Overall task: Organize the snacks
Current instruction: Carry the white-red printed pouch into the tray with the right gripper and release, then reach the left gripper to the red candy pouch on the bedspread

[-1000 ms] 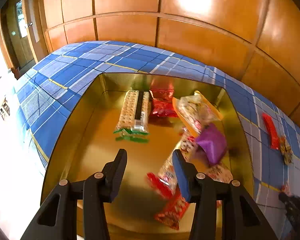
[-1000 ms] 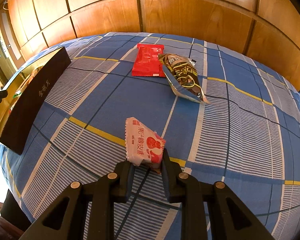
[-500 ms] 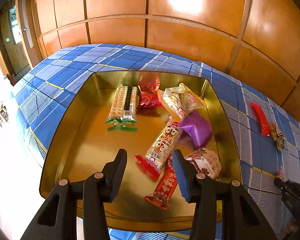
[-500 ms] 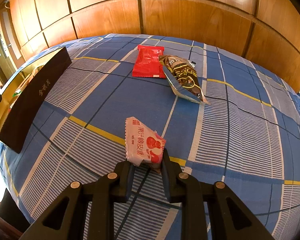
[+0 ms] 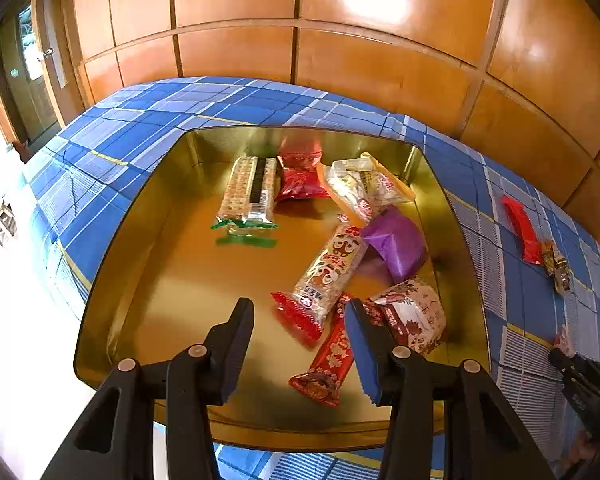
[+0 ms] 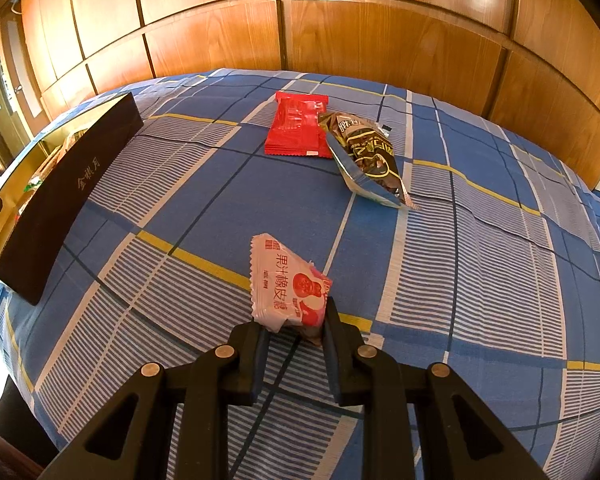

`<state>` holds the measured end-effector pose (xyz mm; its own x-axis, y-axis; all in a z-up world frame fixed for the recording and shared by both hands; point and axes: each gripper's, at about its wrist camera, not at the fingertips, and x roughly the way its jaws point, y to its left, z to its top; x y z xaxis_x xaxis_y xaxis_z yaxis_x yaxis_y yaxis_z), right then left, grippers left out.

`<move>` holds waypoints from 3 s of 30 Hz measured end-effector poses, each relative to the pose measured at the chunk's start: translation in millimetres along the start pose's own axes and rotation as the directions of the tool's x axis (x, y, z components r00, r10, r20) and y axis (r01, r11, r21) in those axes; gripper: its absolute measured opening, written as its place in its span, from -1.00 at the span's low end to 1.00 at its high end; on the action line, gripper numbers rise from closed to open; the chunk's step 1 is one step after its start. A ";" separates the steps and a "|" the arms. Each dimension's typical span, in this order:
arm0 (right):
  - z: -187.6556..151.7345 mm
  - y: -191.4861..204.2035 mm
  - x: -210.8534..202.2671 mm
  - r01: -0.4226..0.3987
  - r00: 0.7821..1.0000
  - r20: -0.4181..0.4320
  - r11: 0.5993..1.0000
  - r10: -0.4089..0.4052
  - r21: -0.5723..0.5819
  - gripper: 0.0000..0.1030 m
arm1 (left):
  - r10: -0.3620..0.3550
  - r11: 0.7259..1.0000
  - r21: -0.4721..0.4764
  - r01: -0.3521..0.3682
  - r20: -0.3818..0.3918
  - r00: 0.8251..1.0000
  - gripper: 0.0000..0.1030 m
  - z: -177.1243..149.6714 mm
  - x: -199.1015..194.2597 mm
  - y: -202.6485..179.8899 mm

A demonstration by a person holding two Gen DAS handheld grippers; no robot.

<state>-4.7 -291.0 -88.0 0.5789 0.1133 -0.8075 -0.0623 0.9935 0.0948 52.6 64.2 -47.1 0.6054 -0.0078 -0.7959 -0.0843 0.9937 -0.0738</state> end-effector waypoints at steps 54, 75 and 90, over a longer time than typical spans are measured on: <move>55.3 208.8 -27.0 -0.418 0.907 -0.091 0.861 0.410 -0.288 -0.27 | 0.088 0.995 -0.054 -0.084 0.071 0.994 0.04 -15.0 -23.5 52.6; 57.6 161.1 -41.3 -0.369 0.927 -0.007 0.910 0.375 -0.189 -0.27 | 0.065 0.998 0.015 -0.066 0.081 0.995 0.04 -18.3 -29.7 30.1; 77.9 72.3 -46.3 -0.200 0.976 0.060 0.973 0.208 -0.117 -0.27 | 0.036 0.995 0.095 -0.043 0.077 0.996 0.04 -17.7 -29.5 1.8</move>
<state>27.3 -224.7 1.6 0.6011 0.3166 -0.7338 -0.2716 0.9445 0.1850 20.6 64.2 -34.4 0.6611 0.0364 -0.7494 -0.0346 0.9992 0.0180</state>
